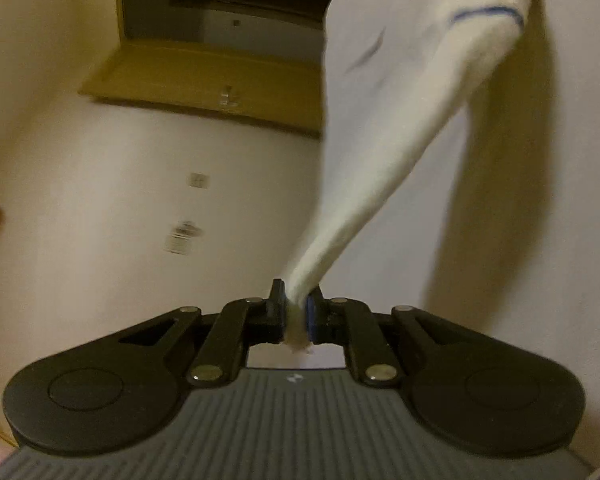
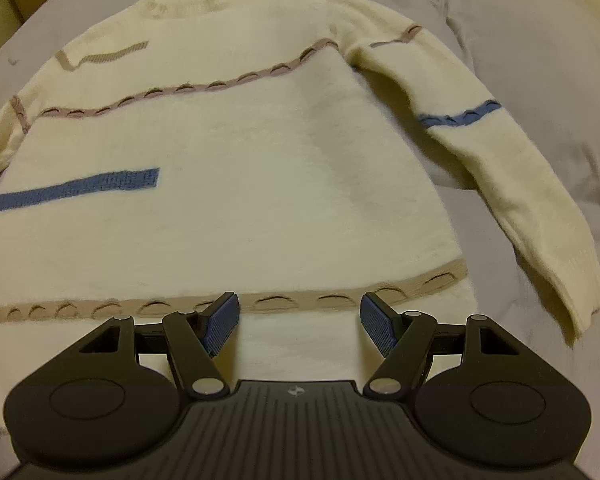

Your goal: Fold clothes

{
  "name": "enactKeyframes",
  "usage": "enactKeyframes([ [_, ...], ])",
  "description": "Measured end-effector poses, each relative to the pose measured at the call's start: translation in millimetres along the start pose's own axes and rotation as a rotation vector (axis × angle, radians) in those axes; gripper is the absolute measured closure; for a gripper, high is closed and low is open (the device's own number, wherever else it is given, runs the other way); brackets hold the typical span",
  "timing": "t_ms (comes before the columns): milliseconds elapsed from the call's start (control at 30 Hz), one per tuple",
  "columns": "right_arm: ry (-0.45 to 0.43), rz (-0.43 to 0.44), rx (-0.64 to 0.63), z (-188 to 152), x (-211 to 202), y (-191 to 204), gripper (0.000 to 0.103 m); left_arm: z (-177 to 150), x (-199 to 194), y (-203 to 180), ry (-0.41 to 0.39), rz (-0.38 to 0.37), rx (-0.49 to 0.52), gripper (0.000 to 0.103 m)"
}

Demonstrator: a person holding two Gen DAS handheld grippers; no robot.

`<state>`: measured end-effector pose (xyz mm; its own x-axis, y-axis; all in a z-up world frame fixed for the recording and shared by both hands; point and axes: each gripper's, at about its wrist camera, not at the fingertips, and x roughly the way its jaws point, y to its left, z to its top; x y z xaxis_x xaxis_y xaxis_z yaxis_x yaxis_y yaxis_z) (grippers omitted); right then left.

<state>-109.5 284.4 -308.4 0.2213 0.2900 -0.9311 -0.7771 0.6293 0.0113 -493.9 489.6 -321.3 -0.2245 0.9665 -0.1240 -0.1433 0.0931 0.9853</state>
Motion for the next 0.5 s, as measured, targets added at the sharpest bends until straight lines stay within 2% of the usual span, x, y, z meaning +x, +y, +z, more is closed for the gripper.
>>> enactKeyframes([
  [33,0.003,-0.002,0.005,-1.0,-0.2,3.9,0.034,-3.4,3.5,-2.2,0.012,-0.030,-0.003,0.089],
  [267,0.028,0.020,0.003,-11.7,0.4,23.8,0.029,-5.8,-21.8,12.6,0.161,-0.450,-0.284,0.088],
  [333,0.024,0.015,0.010,-15.5,-4.6,17.4,0.028,-6.5,-29.1,16.9,0.203,-0.571,-0.364,0.077],
  [500,0.029,-0.010,0.099,-29.3,-14.7,-19.0,0.027,-8.3,-47.2,27.5,0.309,-0.871,-0.565,0.076],
])
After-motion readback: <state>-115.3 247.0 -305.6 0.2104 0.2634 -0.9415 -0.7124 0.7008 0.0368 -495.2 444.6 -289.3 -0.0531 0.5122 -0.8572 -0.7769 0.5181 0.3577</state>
